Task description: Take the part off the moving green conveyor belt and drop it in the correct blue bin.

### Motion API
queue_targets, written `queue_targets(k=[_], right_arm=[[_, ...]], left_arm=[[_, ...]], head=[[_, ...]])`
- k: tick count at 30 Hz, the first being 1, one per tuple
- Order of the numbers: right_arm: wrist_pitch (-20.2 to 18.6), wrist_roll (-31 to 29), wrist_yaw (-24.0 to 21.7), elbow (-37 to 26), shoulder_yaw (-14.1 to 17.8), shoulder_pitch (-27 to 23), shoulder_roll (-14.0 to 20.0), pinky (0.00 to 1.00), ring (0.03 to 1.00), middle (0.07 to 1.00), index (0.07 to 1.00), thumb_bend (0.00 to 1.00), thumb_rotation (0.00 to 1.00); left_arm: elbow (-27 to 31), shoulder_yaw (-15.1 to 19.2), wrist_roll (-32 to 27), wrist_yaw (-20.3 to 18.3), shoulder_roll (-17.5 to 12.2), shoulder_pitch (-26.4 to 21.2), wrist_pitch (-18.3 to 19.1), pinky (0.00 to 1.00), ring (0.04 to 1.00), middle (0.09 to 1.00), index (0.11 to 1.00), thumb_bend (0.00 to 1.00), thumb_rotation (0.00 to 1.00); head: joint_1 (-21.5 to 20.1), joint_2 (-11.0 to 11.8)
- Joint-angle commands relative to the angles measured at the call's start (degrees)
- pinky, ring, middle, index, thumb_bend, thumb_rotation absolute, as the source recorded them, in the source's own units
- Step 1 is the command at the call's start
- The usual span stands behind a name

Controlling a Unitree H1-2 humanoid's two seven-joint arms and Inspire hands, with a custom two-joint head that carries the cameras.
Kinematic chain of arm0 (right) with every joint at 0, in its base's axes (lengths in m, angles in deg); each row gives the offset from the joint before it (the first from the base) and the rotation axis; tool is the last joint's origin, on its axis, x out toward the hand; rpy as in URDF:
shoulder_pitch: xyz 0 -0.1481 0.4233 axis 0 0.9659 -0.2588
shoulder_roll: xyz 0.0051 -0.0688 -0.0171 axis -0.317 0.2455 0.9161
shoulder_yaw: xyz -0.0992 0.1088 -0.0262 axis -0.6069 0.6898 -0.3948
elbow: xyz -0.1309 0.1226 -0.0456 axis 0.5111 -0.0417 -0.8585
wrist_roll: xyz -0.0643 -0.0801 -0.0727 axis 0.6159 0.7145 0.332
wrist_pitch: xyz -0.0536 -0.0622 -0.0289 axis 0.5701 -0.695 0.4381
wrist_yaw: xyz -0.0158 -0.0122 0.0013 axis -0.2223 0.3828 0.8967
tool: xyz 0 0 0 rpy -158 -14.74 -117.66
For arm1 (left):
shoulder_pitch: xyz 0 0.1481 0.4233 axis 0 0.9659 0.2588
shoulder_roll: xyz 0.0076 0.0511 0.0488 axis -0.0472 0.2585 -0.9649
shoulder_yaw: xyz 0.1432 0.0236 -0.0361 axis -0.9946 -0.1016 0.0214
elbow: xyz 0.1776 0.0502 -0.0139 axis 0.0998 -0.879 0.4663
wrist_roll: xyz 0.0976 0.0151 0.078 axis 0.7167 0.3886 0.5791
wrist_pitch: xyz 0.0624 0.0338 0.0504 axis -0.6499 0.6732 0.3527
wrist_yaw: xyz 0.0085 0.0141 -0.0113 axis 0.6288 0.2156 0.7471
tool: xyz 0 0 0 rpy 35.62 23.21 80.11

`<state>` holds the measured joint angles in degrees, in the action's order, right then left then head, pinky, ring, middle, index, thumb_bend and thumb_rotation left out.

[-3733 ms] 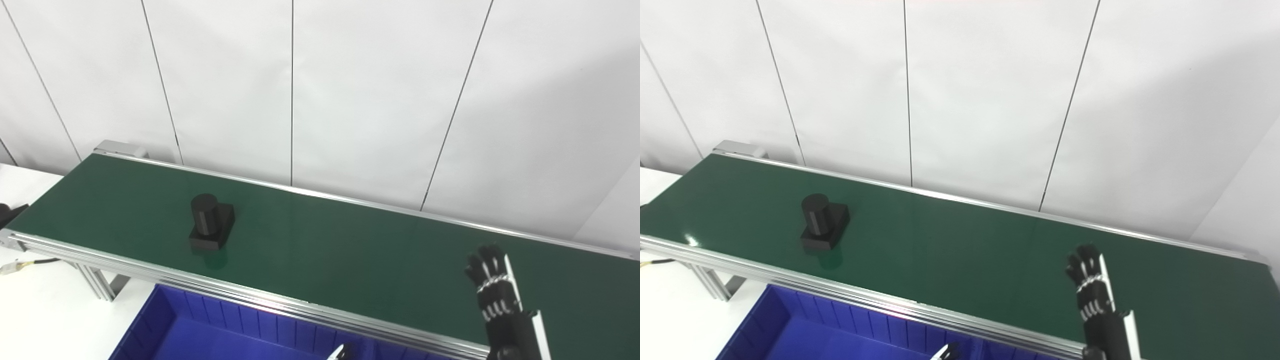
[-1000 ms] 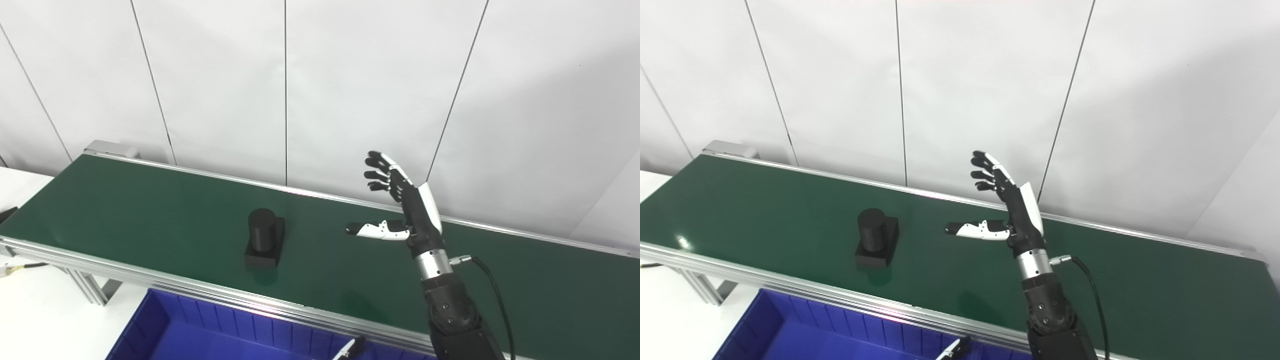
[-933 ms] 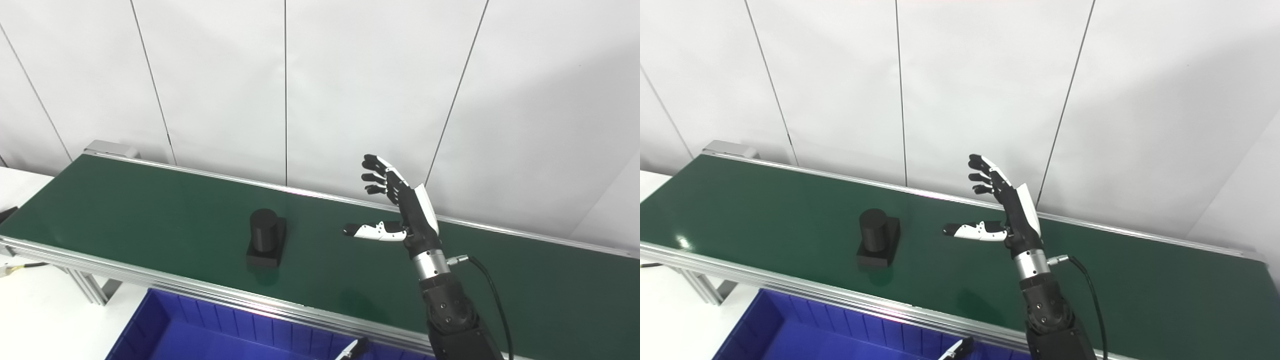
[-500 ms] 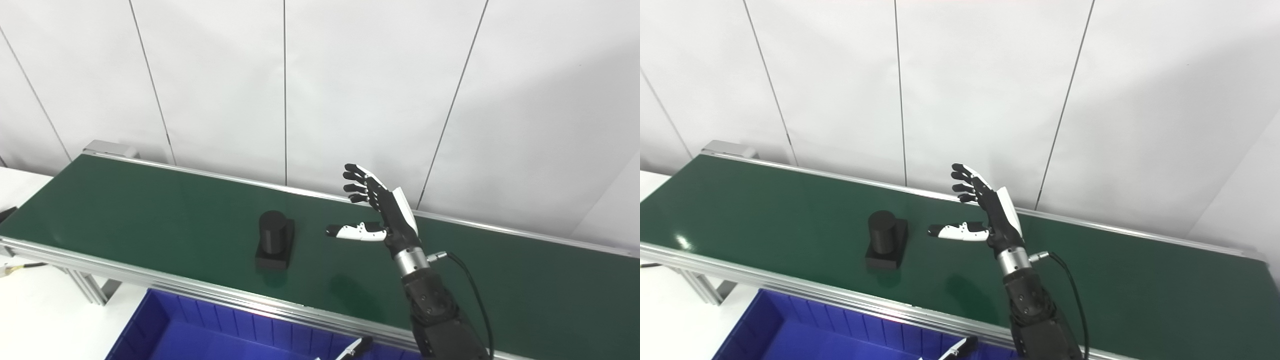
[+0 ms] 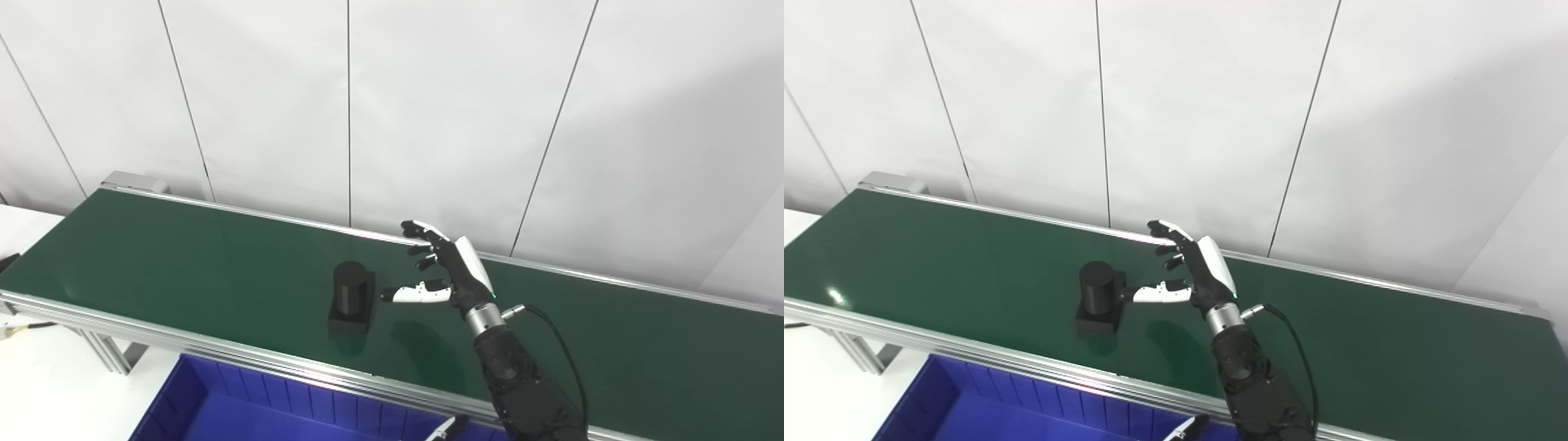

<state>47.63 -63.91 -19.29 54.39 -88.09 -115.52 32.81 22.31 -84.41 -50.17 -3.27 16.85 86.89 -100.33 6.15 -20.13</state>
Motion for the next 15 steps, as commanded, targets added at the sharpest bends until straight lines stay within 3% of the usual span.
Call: queue_targets(k=[1,6,15], right_arm=[[0.0,1.1,2.3,-0.6,-0.7,-3.9,-0.9,0.52,0.696,0.813,0.834,1.0,0.38],[-0.4,2.3,3.1,0.5,-1.6,-3.7,-0.3,0.51,0.675,0.806,0.83,1.0,0.39],[-0.9,4.3,4.4,3.5,-3.1,-3.7,-0.4,0.52,0.671,0.815,0.822,1.0,0.39]], left_arm=[[1.6,0.0,0.5,0.6,0.5,-0.1,-1.8,0.85,0.943,0.944,0.948,1.0,0.91],[1.8,0.0,0.2,0.6,0.7,0.1,-1.8,0.9,0.937,0.946,0.945,1.0,0.91],[2.0,-0.6,0.9,1.3,0.9,0.2,-1.8,0.88,0.919,0.936,0.948,1.0,0.92]], head=[[0.1,-0.1],[0.4,-0.3],[0.9,-0.5]])
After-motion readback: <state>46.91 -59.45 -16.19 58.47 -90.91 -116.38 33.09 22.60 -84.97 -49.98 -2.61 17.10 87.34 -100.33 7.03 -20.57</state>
